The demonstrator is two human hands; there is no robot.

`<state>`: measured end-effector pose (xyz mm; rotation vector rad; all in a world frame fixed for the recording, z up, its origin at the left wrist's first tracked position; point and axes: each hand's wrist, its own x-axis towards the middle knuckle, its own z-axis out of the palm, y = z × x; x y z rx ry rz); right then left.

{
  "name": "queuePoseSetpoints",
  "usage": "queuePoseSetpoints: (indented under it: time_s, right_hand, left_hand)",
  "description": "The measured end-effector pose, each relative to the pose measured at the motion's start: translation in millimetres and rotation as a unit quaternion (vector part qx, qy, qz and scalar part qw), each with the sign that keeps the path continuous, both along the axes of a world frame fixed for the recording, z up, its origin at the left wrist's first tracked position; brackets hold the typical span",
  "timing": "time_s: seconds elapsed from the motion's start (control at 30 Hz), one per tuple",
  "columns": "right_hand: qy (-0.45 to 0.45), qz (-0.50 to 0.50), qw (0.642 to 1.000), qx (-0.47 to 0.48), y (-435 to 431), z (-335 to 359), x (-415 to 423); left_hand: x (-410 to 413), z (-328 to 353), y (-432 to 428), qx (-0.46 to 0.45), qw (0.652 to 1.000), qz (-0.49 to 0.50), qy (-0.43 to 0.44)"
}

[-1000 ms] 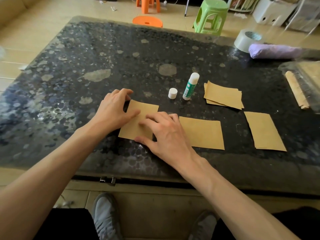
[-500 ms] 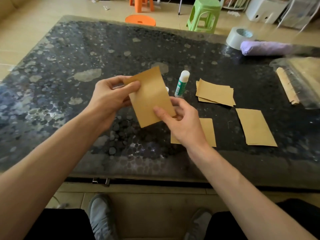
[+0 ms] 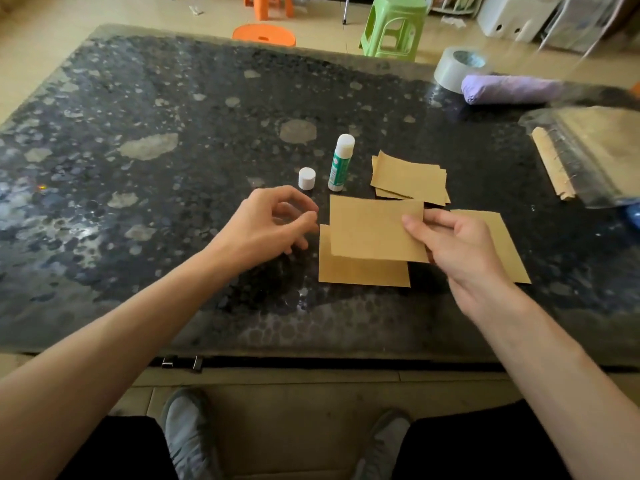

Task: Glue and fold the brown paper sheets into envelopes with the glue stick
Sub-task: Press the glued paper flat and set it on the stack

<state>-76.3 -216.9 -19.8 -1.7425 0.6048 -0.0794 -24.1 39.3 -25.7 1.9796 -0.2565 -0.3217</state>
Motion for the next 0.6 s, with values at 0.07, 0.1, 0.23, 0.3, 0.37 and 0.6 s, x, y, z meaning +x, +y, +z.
queuePoseSetpoints:
  time_s: [0.07, 0.1, 0.23, 0.3, 0.37, 0.6]
  right_hand:
    - [0.022, 0.004, 1.0, -0.013, -6, -8, -6]
    - [0.026, 0.007, 0.999, -0.017, -8, -11, -8]
    - [0.013, 0.022, 0.999, -0.038, -6, -17, -10]
    - [0.004, 0.023, 0.999, -0.045, -3, -19, -10]
    - [-0.001, 0.027, 0.998, -0.059, 0, -20, -10]
    - [-0.011, 0.027, 0.997, -0.078, 6, -22, -13]
  left_hand:
    - [2, -7, 4, 0.023, 0.999, 0.012, -0.036]
    - [3, -11, 6, 0.029, 0.998, 0.012, -0.051]
    - [1, -16, 9, 0.055, 0.992, 0.001, -0.116]
    - [0, -16, 9, 0.071, 0.987, -0.01, -0.143]
    - [-1, -17, 9, 0.083, 0.983, -0.021, -0.16]
    - [2, -22, 10, 0.103, 0.978, -0.032, -0.178]
